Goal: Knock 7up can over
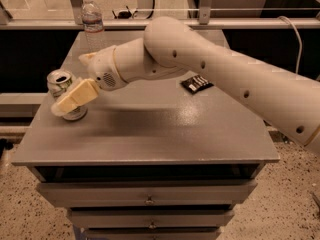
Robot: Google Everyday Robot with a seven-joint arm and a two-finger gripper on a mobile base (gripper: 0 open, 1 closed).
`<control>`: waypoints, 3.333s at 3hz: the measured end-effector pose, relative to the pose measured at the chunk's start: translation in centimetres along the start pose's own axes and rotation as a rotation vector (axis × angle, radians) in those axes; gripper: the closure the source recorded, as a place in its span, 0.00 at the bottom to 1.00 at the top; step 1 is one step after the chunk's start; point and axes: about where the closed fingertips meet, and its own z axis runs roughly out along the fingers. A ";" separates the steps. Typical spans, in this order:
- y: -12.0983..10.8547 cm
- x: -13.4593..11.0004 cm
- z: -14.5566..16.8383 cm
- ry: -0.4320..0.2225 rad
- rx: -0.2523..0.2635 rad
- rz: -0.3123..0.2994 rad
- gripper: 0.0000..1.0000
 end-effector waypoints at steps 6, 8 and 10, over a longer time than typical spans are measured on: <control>-7.3 -0.4 -8.2 0.161 0.230 -0.054 1.00; -9.4 1.7 -13.5 0.567 0.182 -0.145 1.00; -8.8 5.6 -10.7 0.756 0.032 -0.163 0.69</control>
Offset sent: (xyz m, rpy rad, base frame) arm 0.0033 0.0261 -0.0262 0.0528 -0.0382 -0.0438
